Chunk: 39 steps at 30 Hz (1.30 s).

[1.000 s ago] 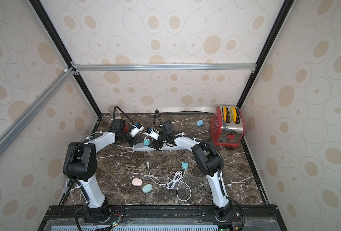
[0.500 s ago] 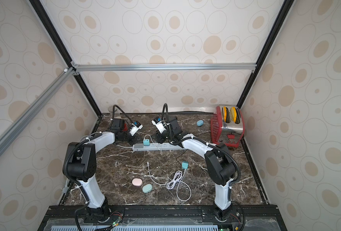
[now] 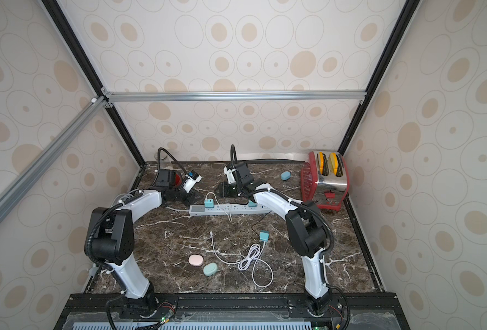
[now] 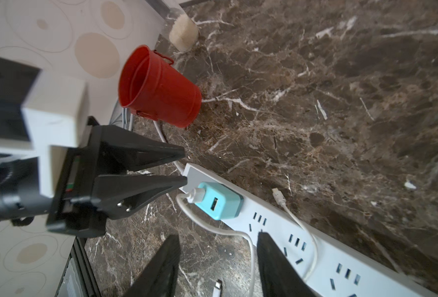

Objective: Charge the bluetooth headset
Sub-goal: Insert the plug into the socket.

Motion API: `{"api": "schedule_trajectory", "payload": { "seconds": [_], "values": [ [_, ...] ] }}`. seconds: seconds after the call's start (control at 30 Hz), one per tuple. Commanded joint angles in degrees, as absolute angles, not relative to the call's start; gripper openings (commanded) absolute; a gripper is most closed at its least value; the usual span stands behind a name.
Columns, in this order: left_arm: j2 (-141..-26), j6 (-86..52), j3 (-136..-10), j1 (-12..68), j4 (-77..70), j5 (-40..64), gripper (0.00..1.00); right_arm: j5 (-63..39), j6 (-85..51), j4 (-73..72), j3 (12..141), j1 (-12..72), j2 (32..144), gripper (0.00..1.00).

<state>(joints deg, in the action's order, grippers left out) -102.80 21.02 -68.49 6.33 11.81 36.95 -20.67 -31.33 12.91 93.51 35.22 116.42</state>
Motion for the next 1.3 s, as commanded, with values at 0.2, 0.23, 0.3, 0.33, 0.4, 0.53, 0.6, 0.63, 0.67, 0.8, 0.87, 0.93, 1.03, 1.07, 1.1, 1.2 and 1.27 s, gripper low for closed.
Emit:
{"api": "schedule_trajectory", "payload": {
  "seconds": [0.2,0.23,0.3,0.33,0.4,0.53,0.6,0.63,0.67,0.8,0.87,0.93,1.03,1.07,1.1,1.2,1.27],
  "values": [
    [-102.12,22.97,-69.72,7.22,13.84,37.75,0.33,-21.51,-34.92,18.05,96.65,36.21,119.21,0.40],
    [-102.23,23.18,-69.94,7.38,14.25,37.80,0.33,-21.51,-34.69,18.47,97.04,36.38,119.48,0.40],
    [-102.54,23.20,-70.31,7.47,14.59,37.59,0.33,-21.52,-34.75,19.06,97.79,36.47,120.37,0.42],
    [-102.57,23.13,-70.40,7.47,14.61,37.38,0.33,-21.60,-35.03,19.07,98.07,36.48,120.77,0.42],
    [-102.72,23.11,-70.56,7.60,14.88,37.18,0.33,-21.62,-35.38,19.02,98.63,36.56,121.32,0.43],
    [-103.05,23.44,-71.14,7.82,15.59,37.05,0.33,-22.56,-35.33,18.15,99.66,36.83,122.43,0.42],
    [-103.19,23.51,-71.36,7.81,15.93,37.06,0.33,-22.46,-34.82,18.35,100.53,37.12,122.97,0.41],
    [-103.35,23.64,-71.53,7.89,16.07,37.01,0.33,-22.42,-34.56,19.07,101.35,37.17,123.48,0.42],
    [-103.36,23.64,-71.60,7.86,16.26,37.07,0.33,-22.35,-34.17,20.11,102.21,37.26,124.02,0.43],
    [-103.64,24.05,-72.05,8.08,16.91,37.17,0.33,-21.74,-34.41,20.90,103.58,37.81,125.66,0.49],
    [-103.69,24.23,-72.14,8.17,17.11,37.11,0.33,-21.54,-35.08,20.15,103.62,37.80,126.23,0.47],
    [-103.70,24.43,-72.16,8.23,17.22,37.17,0.33,-21.53,-35.31,19.82,104.29,37.84,127.03,0.44],
    [-103.72,24.52,-72.25,8.18,17.49,37.16,0.33,-21.08,-34.36,20.28,105.64,38.21,128.10,0.41],
    [-103.88,24.48,-72.39,8.26,17.64,37.07,0.33,-20.80,-34.06,20.16,105.77,38.31,128.36,0.41],
    [-103.93,24.52,-72.43,8.32,17.75,36.94,0.33,-20.42,-33.77,19.99,105.80,38.43,128.54,0.40],
    [-104.07,24.73,-72.77,8.48,18.23,36.58,0.33,-19.99,-33.08,19.86,105.82,38.67,128.98,0.38],
    [-104.15,24.95,-72.88,8.76,18.67,36.01,0.33,-19.48,-32.48,20.39,106.08,38.95,129.24,0.36]
  ]
}}
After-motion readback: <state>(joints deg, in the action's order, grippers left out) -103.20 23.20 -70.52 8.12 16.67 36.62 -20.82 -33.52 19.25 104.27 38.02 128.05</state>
